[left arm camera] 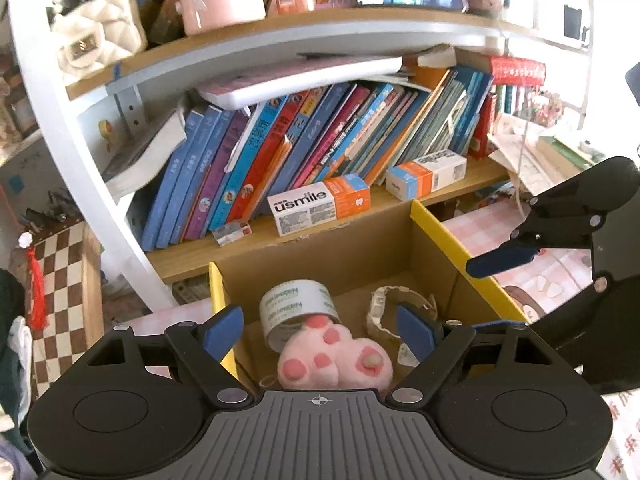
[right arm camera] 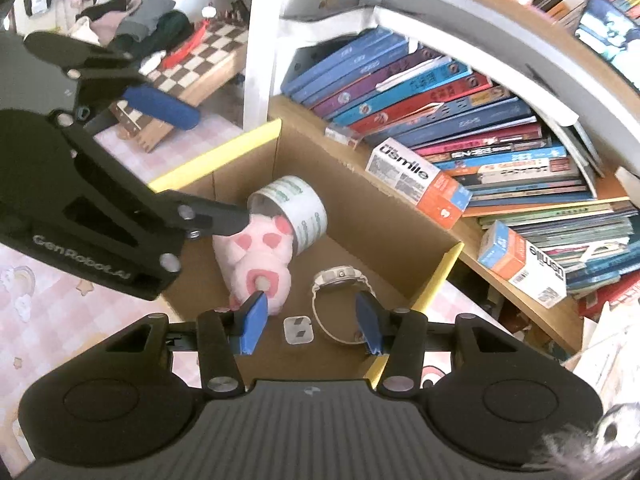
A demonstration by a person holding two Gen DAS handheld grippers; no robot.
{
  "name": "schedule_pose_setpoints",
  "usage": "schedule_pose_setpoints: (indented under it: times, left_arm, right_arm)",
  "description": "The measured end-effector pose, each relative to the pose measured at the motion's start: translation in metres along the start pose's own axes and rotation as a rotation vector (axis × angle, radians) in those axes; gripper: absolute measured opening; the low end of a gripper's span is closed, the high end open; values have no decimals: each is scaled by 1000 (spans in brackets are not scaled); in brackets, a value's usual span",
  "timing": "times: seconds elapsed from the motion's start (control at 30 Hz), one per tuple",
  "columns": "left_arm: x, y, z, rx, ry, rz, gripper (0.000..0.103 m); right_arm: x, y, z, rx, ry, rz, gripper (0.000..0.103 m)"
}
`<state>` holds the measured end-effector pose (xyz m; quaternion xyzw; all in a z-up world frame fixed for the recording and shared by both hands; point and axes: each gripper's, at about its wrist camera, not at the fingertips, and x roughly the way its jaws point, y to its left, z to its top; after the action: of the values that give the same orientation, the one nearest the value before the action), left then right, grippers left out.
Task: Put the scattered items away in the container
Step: 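Lower the tape roll into the box and open the left gripper, then withdraw both tools from the box toward the remaining table items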
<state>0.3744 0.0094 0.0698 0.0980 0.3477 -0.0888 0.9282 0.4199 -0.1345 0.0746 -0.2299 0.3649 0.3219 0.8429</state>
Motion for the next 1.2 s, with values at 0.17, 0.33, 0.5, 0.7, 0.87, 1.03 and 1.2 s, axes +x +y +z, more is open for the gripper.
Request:
schedule_pose_setpoints:
  times: [0.17,0.33,0.5,0.7,0.87,1.03,1.2]
  left_arm:
    - [-28,2,-12,-18,-38,-12,86]
    - [-58,1,-26,-17,-72,-24,86]
    - [-88,-3,-45,-20,-99,-34,87]
    - [-122,-8,-71,-32,-132,-23,90]
    - [-148,-14,-97,-27,-154,9,90]
    - [-167,-19,-122,-41,-161,26,91]
    - [-180,-19,-143,-83,-167,47,91]
  right_arm:
    - [-25,13,-6,24,-34,-8,48]
    - [-48,31,-13,41,-66,-12,50]
    - [-70,50,-25,57,-89,-26,51]
    - [-94,71,-47,98,-119,-64,56]
    - [-111,86,-72,154,-146,-91,58]
    - [-128,101,-96,211,-172,-118,63]
    - [-144,115,-121,260,-199,-148,65]
